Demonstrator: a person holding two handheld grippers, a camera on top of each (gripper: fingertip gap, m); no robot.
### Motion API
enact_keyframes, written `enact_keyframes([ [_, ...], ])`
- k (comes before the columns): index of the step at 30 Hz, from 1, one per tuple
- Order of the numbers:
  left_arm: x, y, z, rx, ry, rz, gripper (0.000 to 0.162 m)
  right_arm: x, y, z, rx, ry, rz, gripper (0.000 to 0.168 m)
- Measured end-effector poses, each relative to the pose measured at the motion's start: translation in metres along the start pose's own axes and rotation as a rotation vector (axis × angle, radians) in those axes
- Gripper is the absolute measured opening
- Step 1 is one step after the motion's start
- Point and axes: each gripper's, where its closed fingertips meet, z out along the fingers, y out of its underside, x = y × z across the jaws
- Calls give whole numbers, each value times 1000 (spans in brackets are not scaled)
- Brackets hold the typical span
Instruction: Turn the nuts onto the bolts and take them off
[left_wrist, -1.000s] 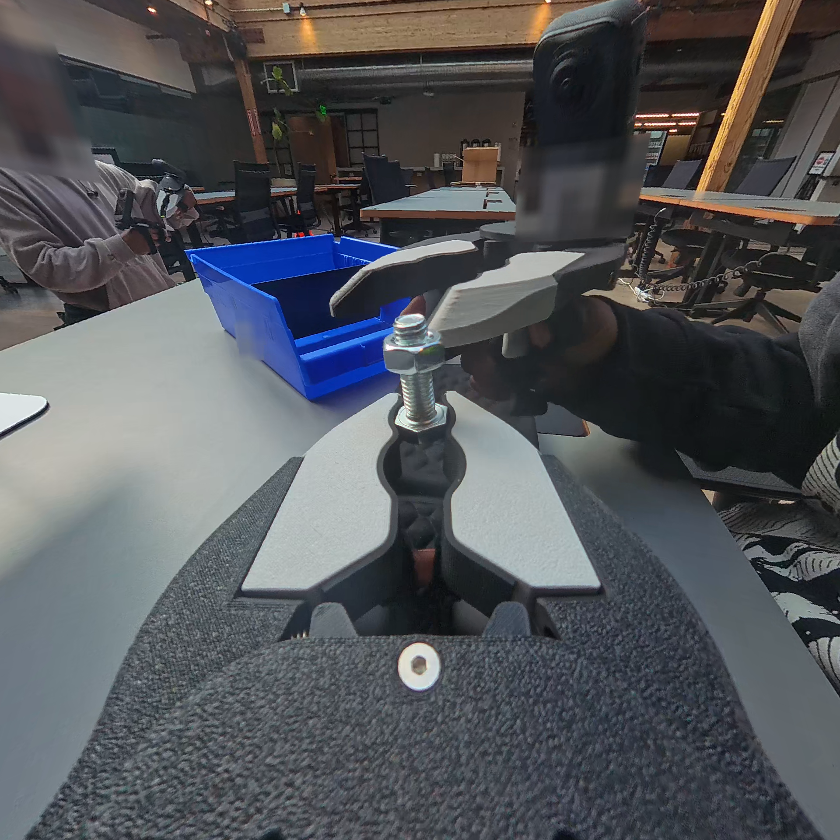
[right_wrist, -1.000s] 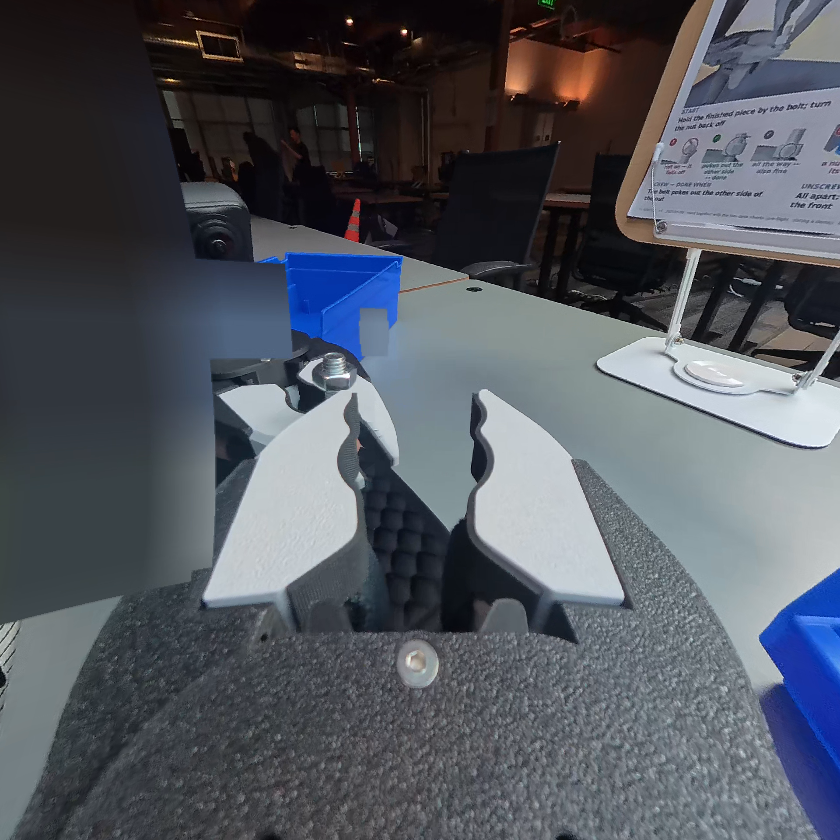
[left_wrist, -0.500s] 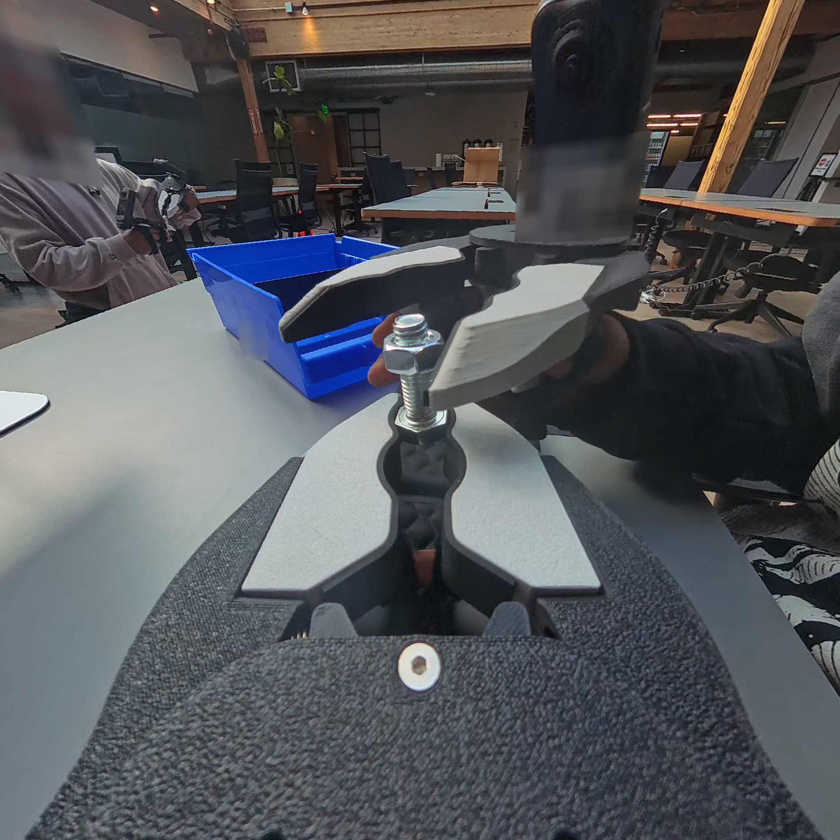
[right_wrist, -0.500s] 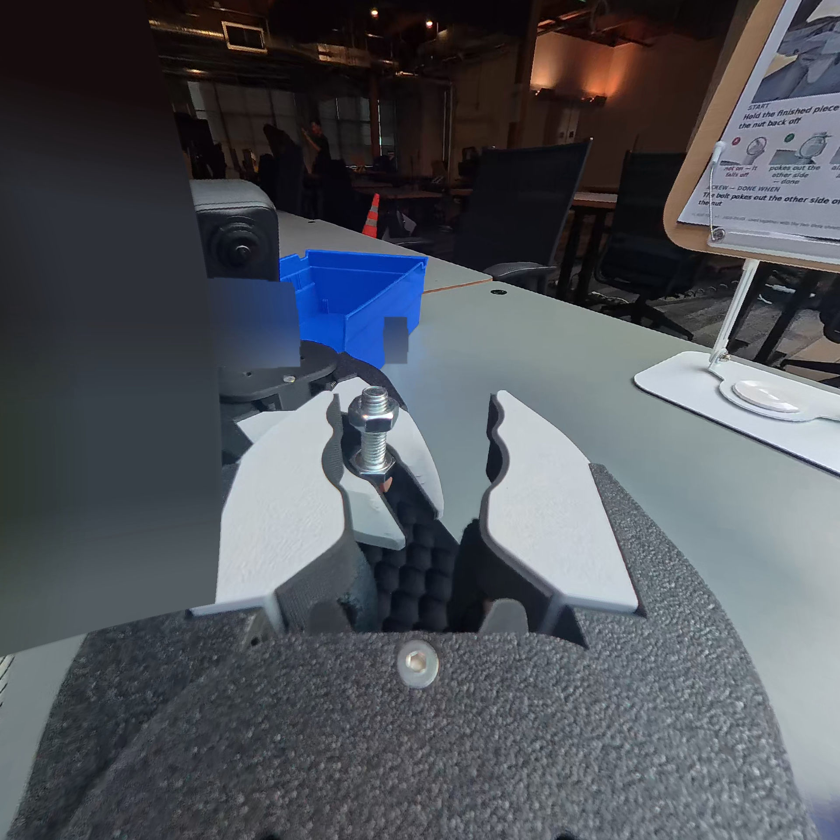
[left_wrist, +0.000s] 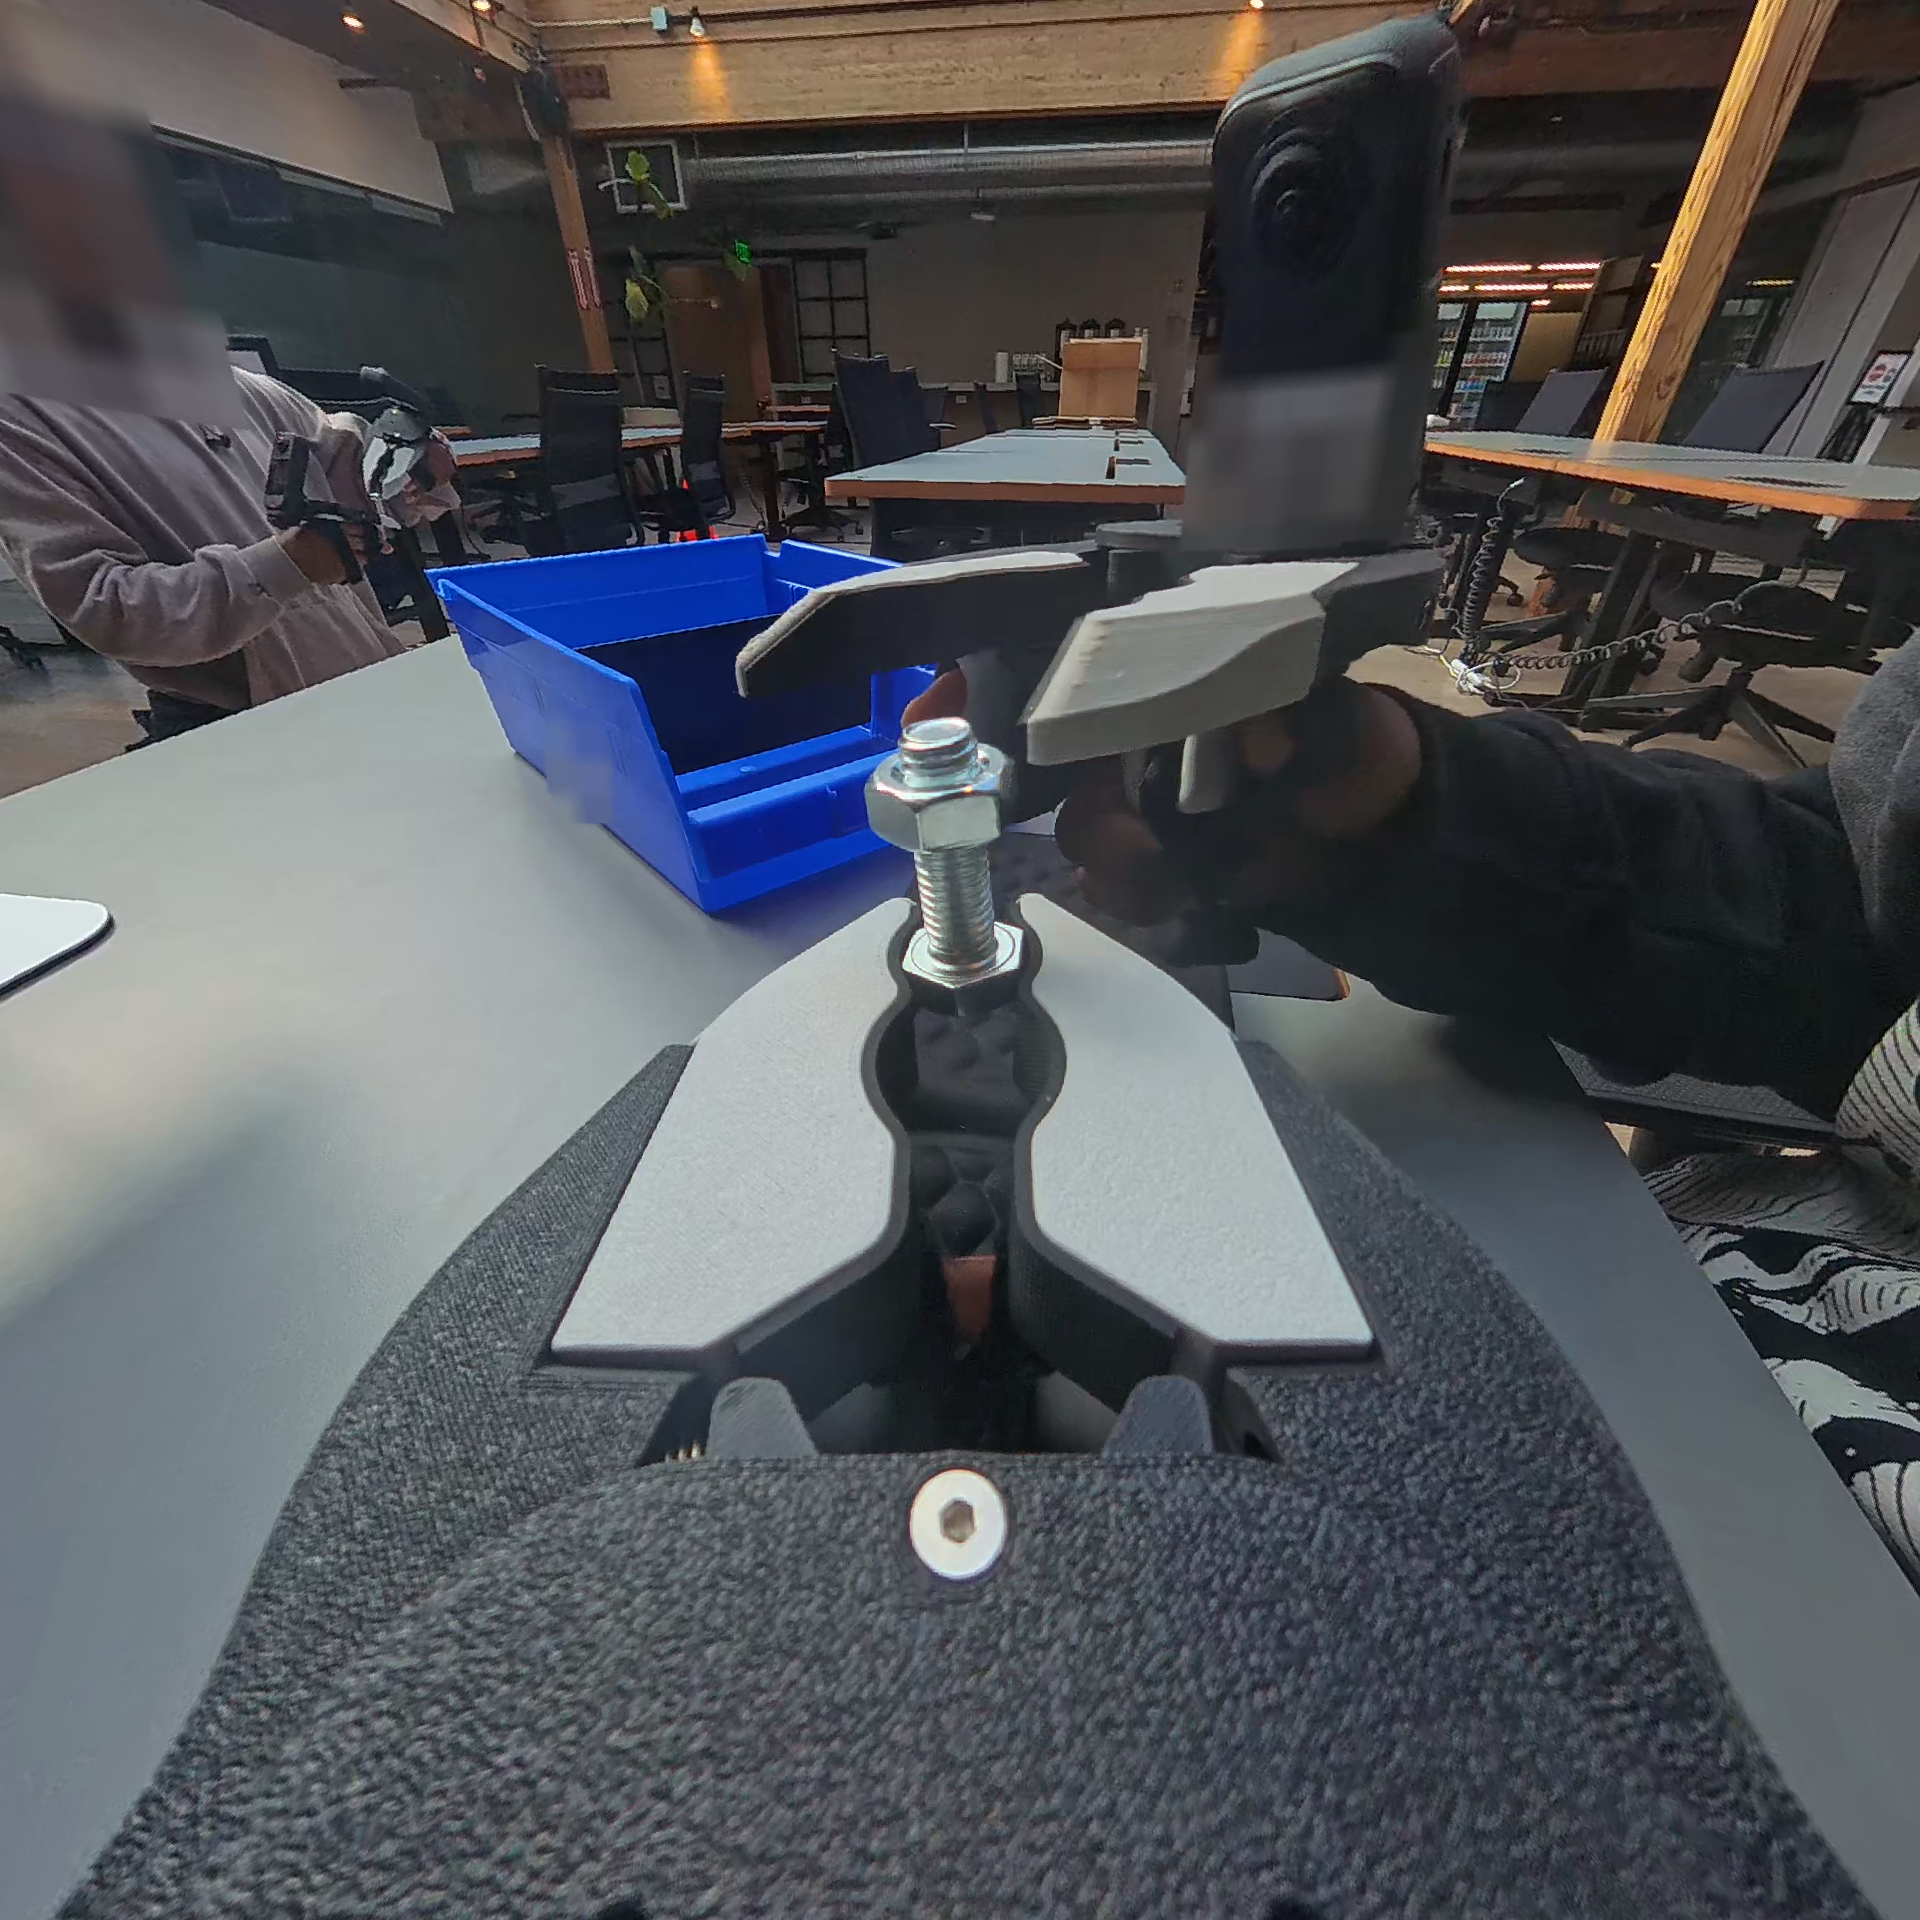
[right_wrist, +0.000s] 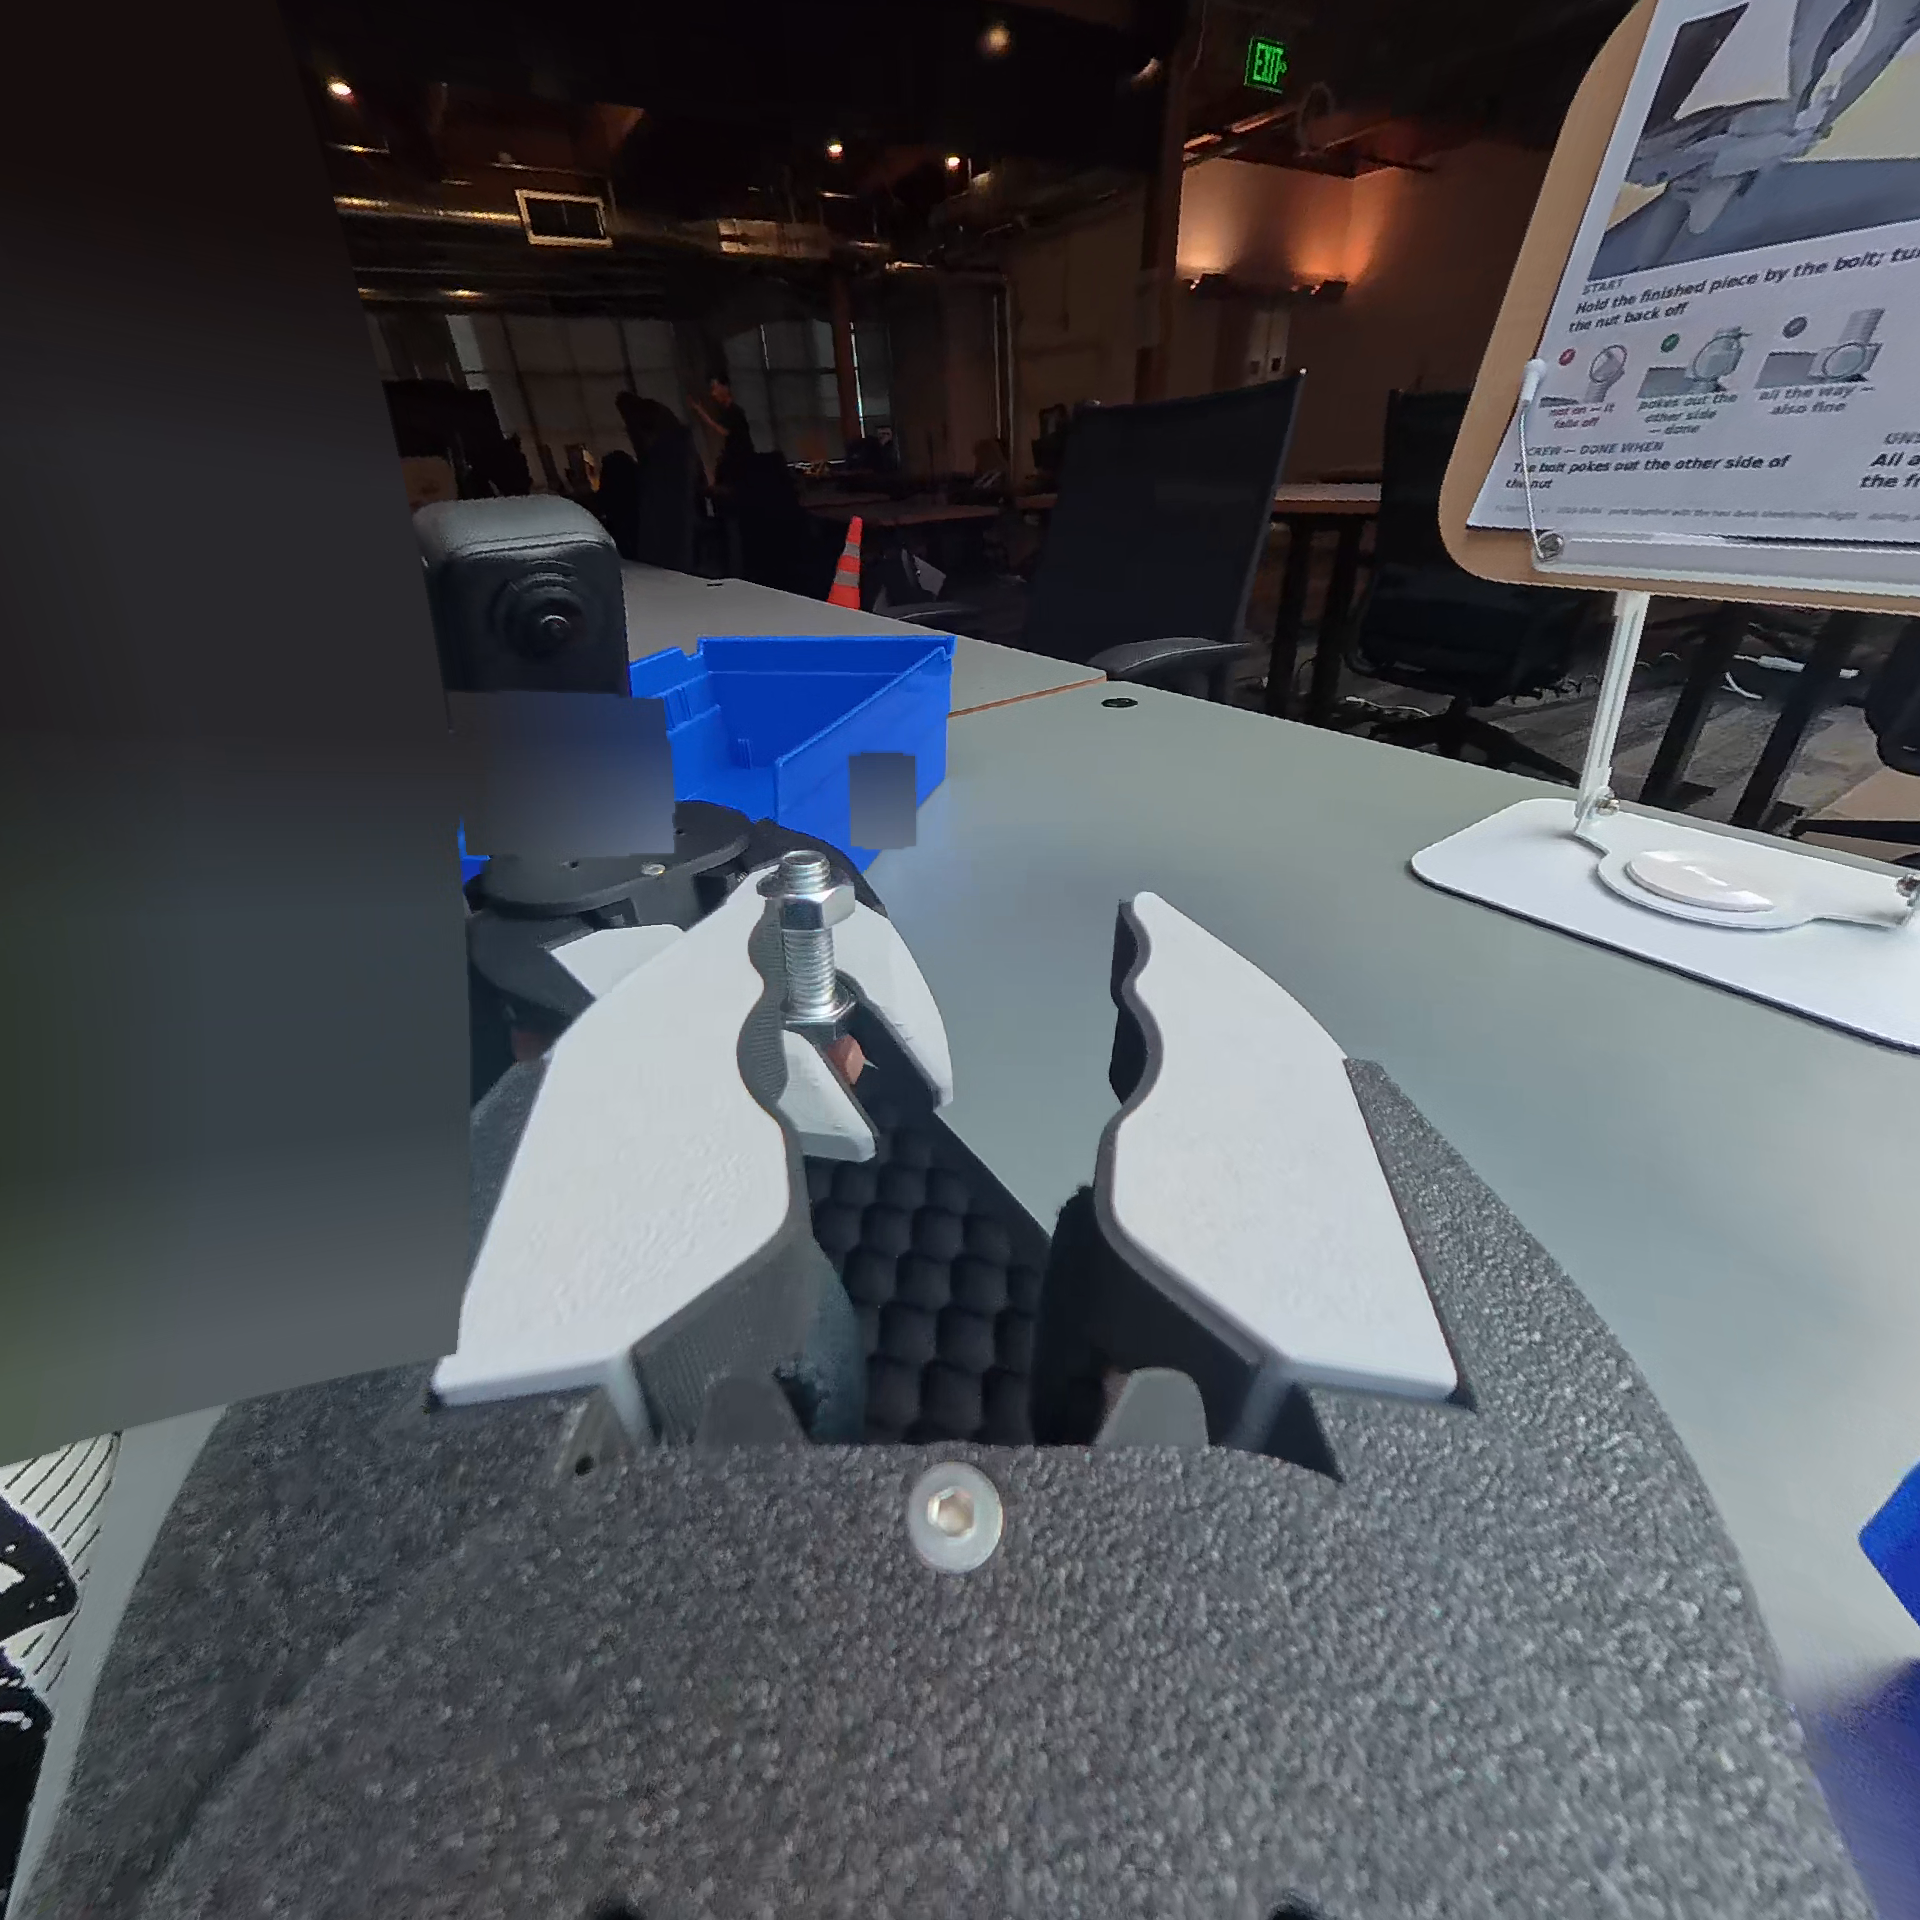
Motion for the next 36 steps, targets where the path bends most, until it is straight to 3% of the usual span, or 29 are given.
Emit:
enact_keyframes([
  [9, 0, 0, 0, -4, 0, 2, 14, -10, 4, 24, -40, -5, -40, 64],
  [20, 0, -1, 0, 2, -2, -4, 14, 8, 0, -4, -7, 53, -43, 59],
  [36, 1, -1, 0, 3, -2, -8, 14, -3, 2, 12, -27, 25, -67, 65],
])
